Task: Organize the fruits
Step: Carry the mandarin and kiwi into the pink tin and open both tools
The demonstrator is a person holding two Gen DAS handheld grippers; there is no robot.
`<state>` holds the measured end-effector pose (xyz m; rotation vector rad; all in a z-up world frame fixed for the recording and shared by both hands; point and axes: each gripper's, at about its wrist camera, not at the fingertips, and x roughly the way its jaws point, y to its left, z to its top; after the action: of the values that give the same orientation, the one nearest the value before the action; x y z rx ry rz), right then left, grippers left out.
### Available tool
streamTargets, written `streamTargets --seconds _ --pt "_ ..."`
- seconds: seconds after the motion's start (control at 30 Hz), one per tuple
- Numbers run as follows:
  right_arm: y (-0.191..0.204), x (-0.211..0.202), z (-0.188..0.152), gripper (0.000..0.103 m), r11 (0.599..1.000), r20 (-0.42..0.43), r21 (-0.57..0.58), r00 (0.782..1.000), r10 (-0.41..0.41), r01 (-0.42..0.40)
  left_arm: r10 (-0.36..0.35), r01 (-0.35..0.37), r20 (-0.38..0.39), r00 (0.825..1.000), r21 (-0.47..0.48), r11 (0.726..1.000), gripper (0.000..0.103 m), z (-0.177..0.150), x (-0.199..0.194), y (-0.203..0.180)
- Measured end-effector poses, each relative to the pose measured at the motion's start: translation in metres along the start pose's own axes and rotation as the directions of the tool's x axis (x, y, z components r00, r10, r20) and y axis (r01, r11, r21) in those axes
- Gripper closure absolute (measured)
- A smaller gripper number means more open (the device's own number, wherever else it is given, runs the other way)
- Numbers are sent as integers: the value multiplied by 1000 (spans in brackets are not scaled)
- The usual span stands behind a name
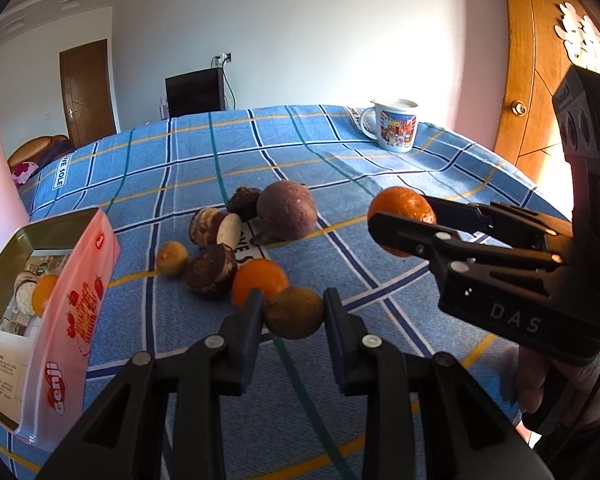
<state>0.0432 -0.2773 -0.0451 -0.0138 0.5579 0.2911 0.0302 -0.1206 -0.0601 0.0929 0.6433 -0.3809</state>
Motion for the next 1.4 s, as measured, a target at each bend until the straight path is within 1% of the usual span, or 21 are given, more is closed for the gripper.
streamTargets --seconds 0.37,0.63,0.97,1.4 --pt "5 -8 -1 54 999 62 -24 998 -24 26 43 -42 73 996 -10 999 71 2 -13 8" --pt "6 -14 -2 54 999 96 -30 995 -26 29 68 -67 110 992 -5 998 71 2 -20 9" --pt "8 -22 -5 54 999 151 -43 988 -23 30 94 -94 157 983 -11 996 71 3 -32 13" --pt "10 -28 -8 54 998 194 -54 981 -22 33 120 -117 207 971 -23 993 71 5 -43 18"
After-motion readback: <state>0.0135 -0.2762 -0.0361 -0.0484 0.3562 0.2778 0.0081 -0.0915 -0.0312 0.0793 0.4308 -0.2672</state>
